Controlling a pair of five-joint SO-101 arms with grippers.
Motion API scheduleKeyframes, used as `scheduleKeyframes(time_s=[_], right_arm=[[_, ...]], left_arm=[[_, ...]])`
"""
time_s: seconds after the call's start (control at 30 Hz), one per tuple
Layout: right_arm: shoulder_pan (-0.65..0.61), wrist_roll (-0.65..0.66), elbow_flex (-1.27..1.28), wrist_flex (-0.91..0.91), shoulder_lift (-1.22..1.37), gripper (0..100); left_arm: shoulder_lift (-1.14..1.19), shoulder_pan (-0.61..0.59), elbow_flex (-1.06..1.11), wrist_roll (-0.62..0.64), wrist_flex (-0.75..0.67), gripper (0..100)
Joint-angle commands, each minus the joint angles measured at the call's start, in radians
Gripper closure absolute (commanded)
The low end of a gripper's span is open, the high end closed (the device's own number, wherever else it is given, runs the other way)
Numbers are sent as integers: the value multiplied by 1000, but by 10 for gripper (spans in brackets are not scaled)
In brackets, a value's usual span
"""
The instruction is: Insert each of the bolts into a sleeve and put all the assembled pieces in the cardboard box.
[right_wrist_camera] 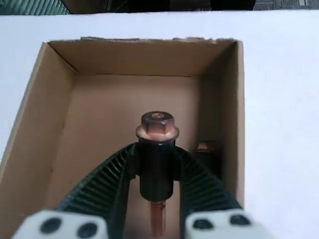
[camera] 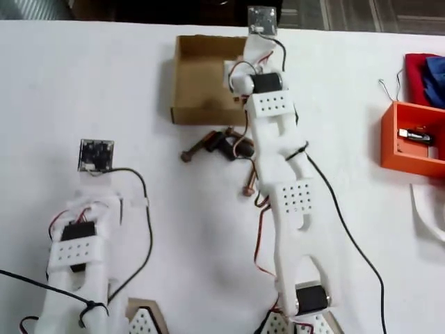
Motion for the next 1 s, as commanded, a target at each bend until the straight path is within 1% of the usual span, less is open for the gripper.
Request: scheduleKeyframes(time_s=[0.0,0.2,0.33,0.57,0.97], right_arm=[[2,-6,15,-38,-22,978],[7,-5,23,-59,-21,978],[2,44,23,-61,-15,978],[7,43,14,-61,48,978],[7,41,14,-74,61,977]], left_arm=[[-14,12,-5,5,-18,974],[-14,12,-5,5,-20,974],[-15,12,-5,5,-20,974],[-15,12,-5,5,-20,974],[-15,12,-5,5,-20,974]])
